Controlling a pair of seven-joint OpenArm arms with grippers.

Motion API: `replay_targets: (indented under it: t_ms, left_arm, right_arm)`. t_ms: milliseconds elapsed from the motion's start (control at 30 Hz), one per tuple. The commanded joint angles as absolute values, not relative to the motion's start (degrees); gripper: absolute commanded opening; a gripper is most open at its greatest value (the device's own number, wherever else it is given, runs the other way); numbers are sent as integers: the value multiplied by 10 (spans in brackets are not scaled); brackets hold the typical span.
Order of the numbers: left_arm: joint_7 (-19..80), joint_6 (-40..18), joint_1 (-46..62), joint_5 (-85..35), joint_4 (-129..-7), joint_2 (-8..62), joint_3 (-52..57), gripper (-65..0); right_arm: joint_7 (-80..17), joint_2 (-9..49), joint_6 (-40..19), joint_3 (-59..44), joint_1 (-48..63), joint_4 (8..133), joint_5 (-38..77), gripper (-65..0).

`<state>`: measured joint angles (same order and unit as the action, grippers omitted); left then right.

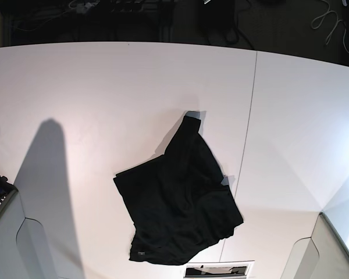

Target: Layout the t-shirt on the table in an organized manner, then fold the t-shirt properly

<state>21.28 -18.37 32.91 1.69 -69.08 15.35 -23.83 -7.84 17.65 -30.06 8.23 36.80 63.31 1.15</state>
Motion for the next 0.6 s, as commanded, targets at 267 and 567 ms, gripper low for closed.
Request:
replay_targets:
  t_ms: [267, 567]
  left_arm:
    - [215, -141, 467, 94, -958, 232, -234, -477]
    - [304, -141, 531, 126, -1223, 294, -231, -473]
  right_arm:
    - [-73, 258, -307, 71, 515, 915, 31, -590]
    - [-96, 268, -301, -21, 544, 1151, 125, -590]
